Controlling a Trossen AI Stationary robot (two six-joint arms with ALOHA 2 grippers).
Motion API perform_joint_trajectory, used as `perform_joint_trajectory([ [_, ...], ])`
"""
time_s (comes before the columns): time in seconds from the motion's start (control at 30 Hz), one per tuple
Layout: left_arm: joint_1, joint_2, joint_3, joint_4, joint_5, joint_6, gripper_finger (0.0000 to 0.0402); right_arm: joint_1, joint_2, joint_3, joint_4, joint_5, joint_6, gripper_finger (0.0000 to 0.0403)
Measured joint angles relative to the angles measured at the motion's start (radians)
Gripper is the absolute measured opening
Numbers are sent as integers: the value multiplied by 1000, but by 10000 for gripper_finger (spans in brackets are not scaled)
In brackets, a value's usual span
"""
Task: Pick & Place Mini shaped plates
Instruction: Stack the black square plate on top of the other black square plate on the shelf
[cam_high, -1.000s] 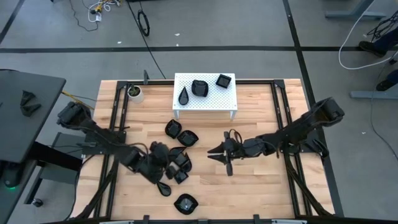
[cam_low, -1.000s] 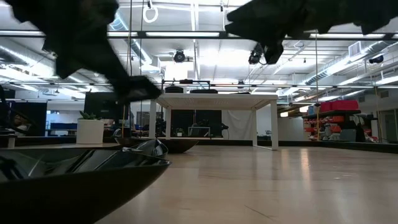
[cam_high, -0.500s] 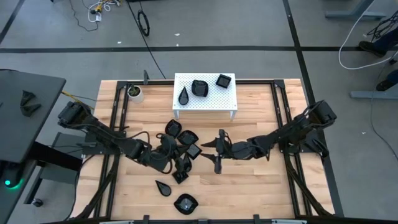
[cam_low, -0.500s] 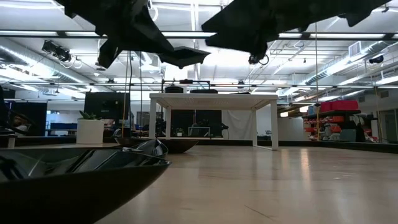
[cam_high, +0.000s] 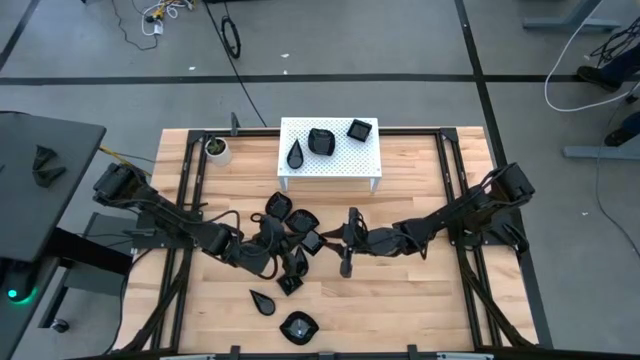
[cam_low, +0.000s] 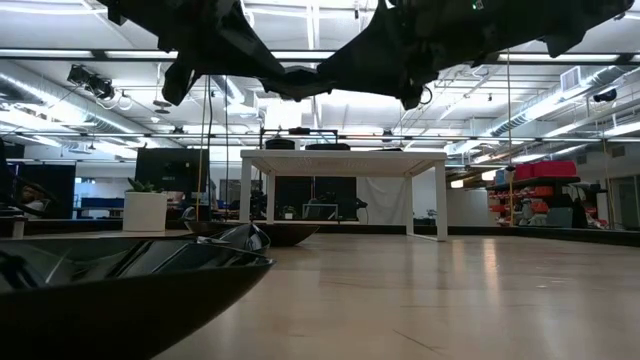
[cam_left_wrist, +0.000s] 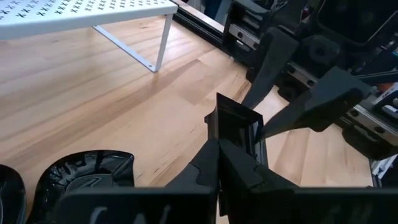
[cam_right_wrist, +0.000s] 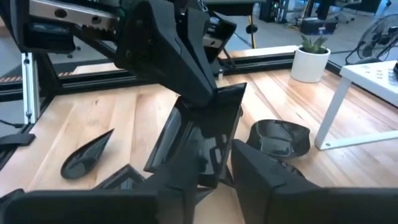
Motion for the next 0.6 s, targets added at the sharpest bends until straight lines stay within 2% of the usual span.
perform_joint_trajectory([
  [0.23, -1, 0, 0, 16, -13, 40, 20, -1, 0, 0, -3, 15, -17, 10],
  [0.4, 0, 0, 0, 114, -28, 159, 67, 0, -1, 0, -41, 20, 4, 7],
  [0.5, 0, -1, 0, 175, -27, 246, 106, 0, -37, 0, -148, 21, 39, 4],
  [0.6, -2, -7, 0, 180, 19, 309, 140, -8, -136, -1, -312, 23, 76, 4],
])
